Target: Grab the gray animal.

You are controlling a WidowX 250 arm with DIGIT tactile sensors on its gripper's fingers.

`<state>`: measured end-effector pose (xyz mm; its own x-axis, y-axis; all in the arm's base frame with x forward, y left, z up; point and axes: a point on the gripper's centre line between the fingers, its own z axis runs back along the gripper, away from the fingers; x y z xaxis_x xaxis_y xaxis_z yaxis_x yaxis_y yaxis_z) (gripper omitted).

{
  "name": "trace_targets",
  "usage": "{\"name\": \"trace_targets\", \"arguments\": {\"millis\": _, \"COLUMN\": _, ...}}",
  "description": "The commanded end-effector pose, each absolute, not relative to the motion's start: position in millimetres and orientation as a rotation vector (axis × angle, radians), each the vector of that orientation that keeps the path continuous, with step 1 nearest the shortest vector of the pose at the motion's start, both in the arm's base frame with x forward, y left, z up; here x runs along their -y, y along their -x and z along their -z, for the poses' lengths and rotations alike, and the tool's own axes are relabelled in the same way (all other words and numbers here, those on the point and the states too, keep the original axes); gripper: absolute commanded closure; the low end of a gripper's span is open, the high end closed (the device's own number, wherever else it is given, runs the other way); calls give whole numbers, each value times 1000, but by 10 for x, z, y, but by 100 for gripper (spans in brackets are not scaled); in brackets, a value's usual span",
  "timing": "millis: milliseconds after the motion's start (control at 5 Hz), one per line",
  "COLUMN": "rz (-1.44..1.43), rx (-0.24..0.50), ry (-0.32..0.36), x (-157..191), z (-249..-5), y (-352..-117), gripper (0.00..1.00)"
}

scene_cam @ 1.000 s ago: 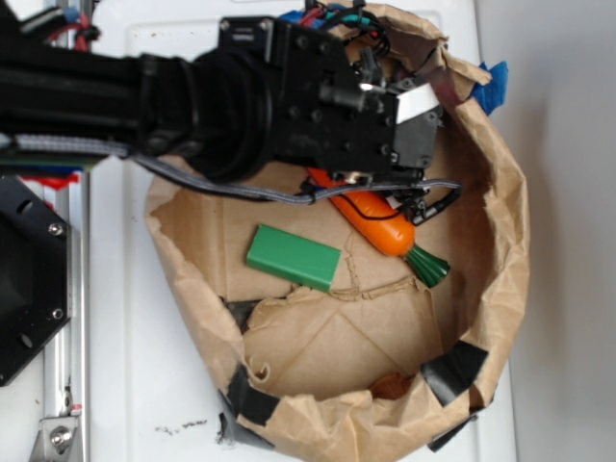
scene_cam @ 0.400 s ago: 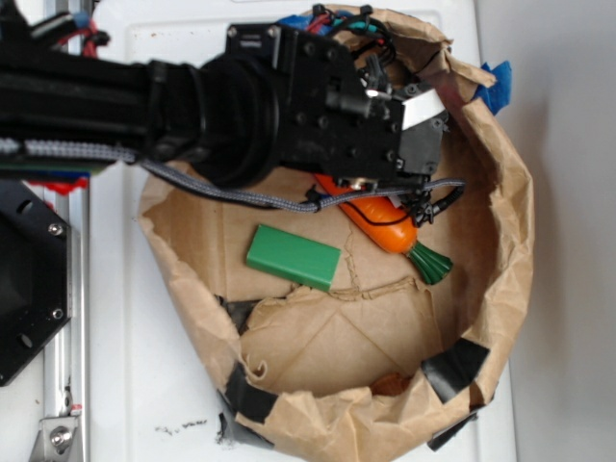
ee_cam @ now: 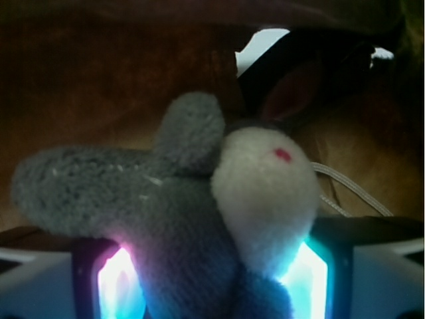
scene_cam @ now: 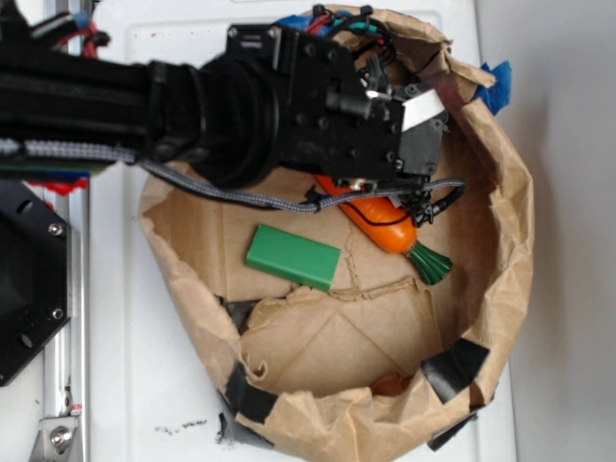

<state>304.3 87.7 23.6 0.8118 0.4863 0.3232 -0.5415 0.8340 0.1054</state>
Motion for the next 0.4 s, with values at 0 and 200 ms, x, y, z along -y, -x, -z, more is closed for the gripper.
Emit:
{"name": "trace_targets", "arguments": {"millis": 0, "rz": -523, "rx": 220, "ry": -43, "x": -563, "z": -787, "y": -2852, "gripper": 100}}
{"name": "trace_targets", "arguments": {"millis": 200, "rz": -476, "rx": 209, "ry": 42, "x": -308, "z": -1108, "y": -2704, "gripper": 100}}
